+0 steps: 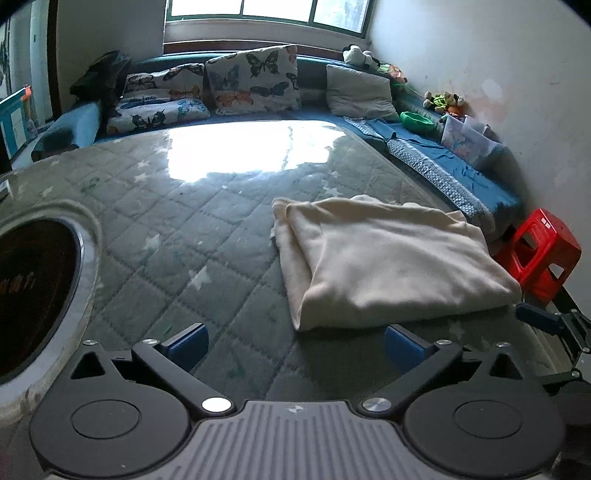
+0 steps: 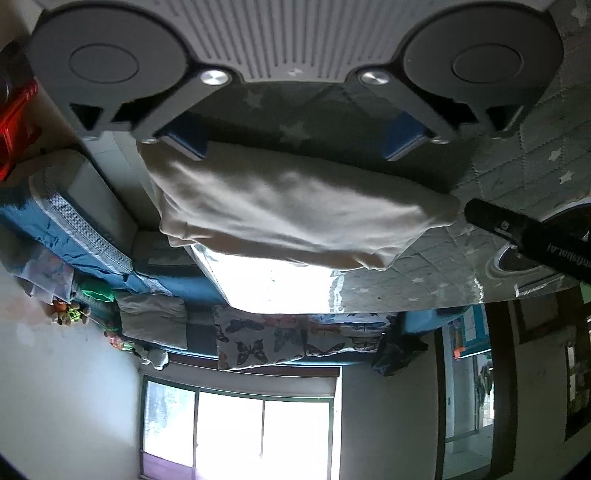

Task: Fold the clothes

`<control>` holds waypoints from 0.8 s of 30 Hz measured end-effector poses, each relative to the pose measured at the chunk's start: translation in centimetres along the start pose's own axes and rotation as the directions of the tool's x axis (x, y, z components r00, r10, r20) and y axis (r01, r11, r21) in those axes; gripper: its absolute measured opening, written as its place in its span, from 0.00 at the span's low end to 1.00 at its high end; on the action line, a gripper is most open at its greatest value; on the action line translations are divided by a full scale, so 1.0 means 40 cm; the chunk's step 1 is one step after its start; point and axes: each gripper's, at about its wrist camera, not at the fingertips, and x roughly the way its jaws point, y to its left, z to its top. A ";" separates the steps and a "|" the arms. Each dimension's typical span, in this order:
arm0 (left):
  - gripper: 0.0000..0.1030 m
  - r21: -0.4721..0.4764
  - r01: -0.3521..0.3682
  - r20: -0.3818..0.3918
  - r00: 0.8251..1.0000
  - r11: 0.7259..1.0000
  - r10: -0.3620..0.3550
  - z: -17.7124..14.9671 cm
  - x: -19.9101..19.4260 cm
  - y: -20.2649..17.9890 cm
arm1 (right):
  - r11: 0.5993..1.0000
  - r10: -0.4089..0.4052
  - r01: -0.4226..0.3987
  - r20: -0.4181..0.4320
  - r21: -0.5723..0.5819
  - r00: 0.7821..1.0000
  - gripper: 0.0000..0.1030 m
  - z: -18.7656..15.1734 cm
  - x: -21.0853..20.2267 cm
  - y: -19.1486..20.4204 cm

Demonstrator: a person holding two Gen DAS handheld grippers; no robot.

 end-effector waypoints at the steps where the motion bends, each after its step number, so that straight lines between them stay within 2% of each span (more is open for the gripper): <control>1: 1.00 -0.002 -0.002 -0.002 1.000 1.000 0.002 -0.007 -0.005 0.004 | 1.000 -0.003 0.003 0.001 0.005 1.000 1.00 -0.003 -0.005 0.005; 13: 1.00 -0.013 -0.023 -0.008 1.000 1.000 0.023 -0.080 -0.066 0.033 | 0.999 -0.037 0.037 0.018 0.024 0.999 1.00 -0.032 -0.052 0.055; 16: 1.00 -0.017 -0.024 -0.007 1.000 1.000 0.024 -0.094 -0.078 0.035 | 1.000 -0.015 0.014 0.037 0.025 0.999 1.00 -0.040 -0.063 0.068; 24: 1.00 -0.033 -0.043 0.009 0.999 0.999 0.043 -0.121 -0.103 0.043 | 0.999 -0.035 0.034 0.005 0.029 0.999 1.00 -0.054 -0.076 0.091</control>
